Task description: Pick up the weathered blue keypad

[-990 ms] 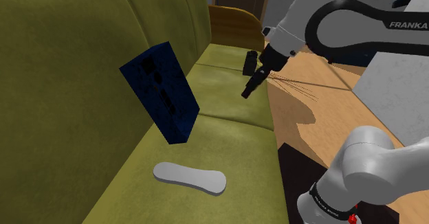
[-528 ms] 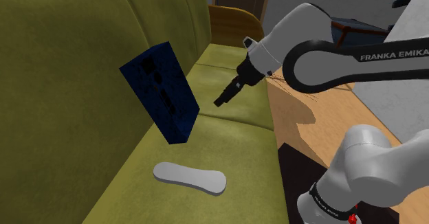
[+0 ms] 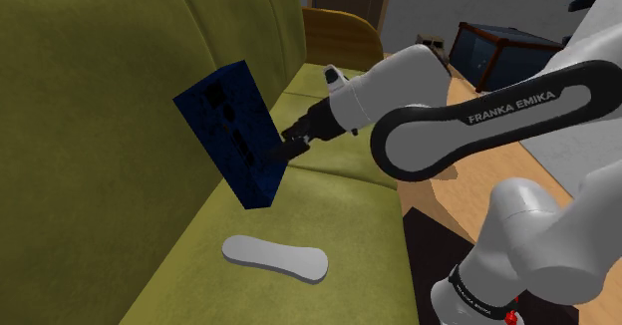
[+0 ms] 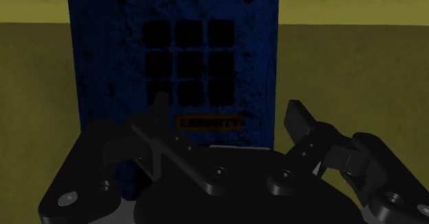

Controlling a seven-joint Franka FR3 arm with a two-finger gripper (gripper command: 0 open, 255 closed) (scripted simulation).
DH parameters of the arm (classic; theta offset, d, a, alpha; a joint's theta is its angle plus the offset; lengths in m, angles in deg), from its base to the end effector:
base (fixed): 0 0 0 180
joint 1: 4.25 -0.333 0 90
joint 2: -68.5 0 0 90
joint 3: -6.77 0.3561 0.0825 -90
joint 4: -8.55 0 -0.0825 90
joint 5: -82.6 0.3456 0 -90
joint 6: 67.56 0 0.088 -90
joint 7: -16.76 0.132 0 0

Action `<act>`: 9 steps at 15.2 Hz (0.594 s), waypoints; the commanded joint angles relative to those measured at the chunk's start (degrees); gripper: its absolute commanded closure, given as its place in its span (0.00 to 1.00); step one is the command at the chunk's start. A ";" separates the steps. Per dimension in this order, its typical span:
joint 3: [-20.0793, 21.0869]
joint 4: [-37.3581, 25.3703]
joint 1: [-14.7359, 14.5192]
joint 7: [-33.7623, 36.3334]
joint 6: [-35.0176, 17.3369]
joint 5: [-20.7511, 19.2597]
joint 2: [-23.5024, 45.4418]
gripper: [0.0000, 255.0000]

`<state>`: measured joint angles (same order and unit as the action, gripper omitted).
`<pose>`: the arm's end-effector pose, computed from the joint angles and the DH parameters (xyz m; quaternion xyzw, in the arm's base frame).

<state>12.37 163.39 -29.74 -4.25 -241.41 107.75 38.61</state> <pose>0.3375 0.1724 0.5268 -0.8803 -0.2261 -0.3989 0.1219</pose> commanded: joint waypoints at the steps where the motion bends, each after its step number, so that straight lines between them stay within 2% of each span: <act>1: -2.19 -1.66 -5.56 -2.78 -8.84 1.89 5.62 0.00; 2: -4.51 -2.54 -9.34 -4.24 -12.56 2.55 7.94 0.00; 4: -12.13 -4.43 -19.35 -5.70 -19.74 1.69 12.32 0.00; 5: -16.87 -5.37 -24.82 -5.04 -23.06 -0.39 14.34 0.00; 6: -20.43 -6.11 -28.66 -3.61 -25.54 -2.97 15.95 0.00; 9: -24.62 -4.92 -31.88 0.18 -28.22 -7.53 17.59 0.00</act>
<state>-10.23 158.12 -59.83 -5.36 -268.22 101.99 55.44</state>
